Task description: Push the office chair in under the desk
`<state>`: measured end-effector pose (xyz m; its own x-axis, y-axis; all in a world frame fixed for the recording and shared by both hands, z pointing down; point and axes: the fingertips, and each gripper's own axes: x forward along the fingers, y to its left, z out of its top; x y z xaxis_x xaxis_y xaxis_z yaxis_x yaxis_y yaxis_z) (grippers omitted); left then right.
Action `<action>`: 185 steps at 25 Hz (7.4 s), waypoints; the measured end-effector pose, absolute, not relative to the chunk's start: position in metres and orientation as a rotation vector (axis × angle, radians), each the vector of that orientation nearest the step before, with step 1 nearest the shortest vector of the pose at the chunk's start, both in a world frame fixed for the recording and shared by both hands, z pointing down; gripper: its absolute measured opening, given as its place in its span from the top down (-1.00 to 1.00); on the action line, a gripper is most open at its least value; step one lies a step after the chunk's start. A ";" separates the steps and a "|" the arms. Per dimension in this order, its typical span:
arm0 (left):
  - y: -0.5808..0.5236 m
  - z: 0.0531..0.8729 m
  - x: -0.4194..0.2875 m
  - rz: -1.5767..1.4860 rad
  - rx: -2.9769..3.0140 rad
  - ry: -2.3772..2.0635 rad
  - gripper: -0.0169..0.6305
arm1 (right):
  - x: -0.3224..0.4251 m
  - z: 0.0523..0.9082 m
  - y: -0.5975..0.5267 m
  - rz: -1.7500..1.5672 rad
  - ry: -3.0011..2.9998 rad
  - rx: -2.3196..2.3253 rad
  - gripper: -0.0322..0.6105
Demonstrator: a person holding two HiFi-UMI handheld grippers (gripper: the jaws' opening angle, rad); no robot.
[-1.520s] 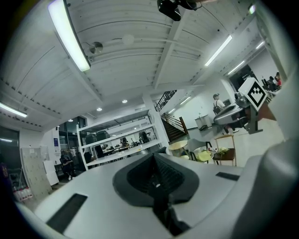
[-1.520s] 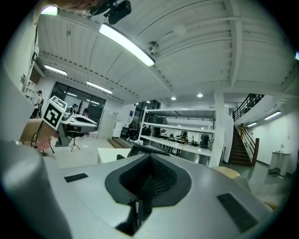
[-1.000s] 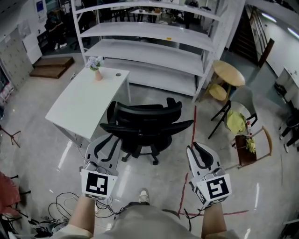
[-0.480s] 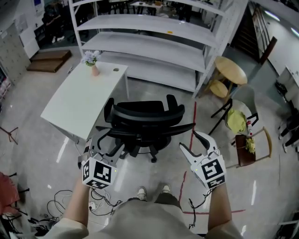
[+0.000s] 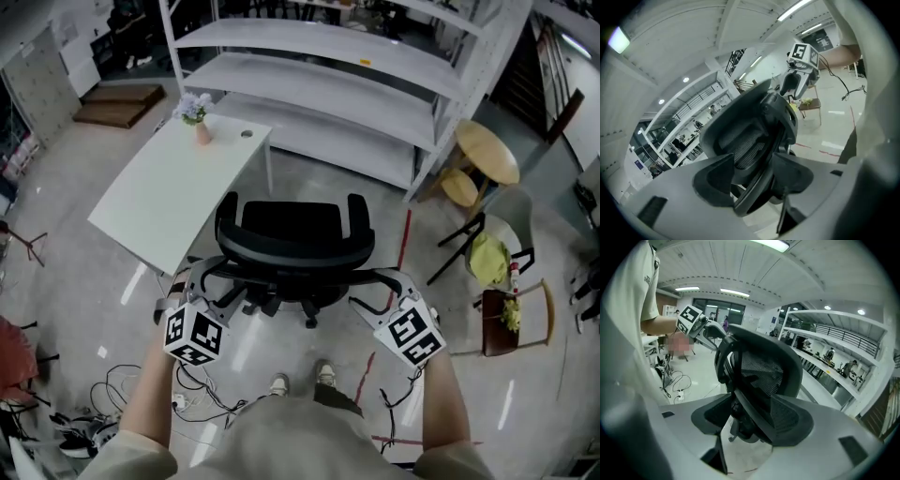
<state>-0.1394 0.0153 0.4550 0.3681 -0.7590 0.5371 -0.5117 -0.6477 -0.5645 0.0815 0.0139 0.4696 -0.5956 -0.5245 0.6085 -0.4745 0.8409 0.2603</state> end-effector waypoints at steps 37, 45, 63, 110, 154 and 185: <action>-0.017 0.546 -0.153 -1.595 -2.231 1.085 0.21 | 0.109 0.543 -0.046 -0.143 -2.207 0.385 0.21; -0.010 0.545 -0.134 -1.612 -2.232 1.186 0.20 | 0.124 0.541 -0.060 -0.204 -2.224 0.304 0.21; -0.005 0.545 -0.075 -1.657 -2.169 1.400 0.21 | 0.168 0.542 -0.104 -0.330 -2.257 0.144 0.17; -0.112 0.540 -0.056 -1.695 -1.965 1.861 0.19 | 0.123 0.541 -0.309 -0.505 -2.240 -0.389 0.18; -0.219 0.540 -0.167 -1.791 -1.701 2.363 0.18 | -0.066 0.539 -0.465 -0.682 -2.188 -0.774 0.17; -0.277 0.543 -0.274 -1.949 -1.364 2.566 0.15 | -0.195 0.537 -0.532 -0.810 -2.200 -0.900 0.17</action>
<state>-0.2745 -0.2765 0.5433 -0.6425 -0.3586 0.6772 -0.7486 0.1050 -0.6547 -0.1954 -0.5325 0.5369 -0.5754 0.3779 0.7254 0.7579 0.5796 0.2993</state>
